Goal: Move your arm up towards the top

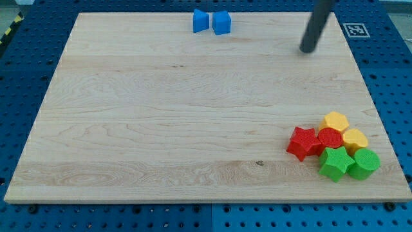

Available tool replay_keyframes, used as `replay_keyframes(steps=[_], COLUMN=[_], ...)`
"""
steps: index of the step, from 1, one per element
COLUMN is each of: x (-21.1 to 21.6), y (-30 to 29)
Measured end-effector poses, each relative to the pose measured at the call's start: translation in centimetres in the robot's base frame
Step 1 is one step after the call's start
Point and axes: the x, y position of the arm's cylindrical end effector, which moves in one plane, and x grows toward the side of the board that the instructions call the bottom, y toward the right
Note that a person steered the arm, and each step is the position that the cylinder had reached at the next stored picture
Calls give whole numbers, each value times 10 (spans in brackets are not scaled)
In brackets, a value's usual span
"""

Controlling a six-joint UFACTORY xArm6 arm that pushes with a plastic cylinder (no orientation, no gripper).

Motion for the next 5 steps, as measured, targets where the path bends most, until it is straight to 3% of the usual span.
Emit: replay_keyframes(steps=[1,2,3,5], x=[-66,-95,-93,-96], y=[-47,-77,-78,-195])
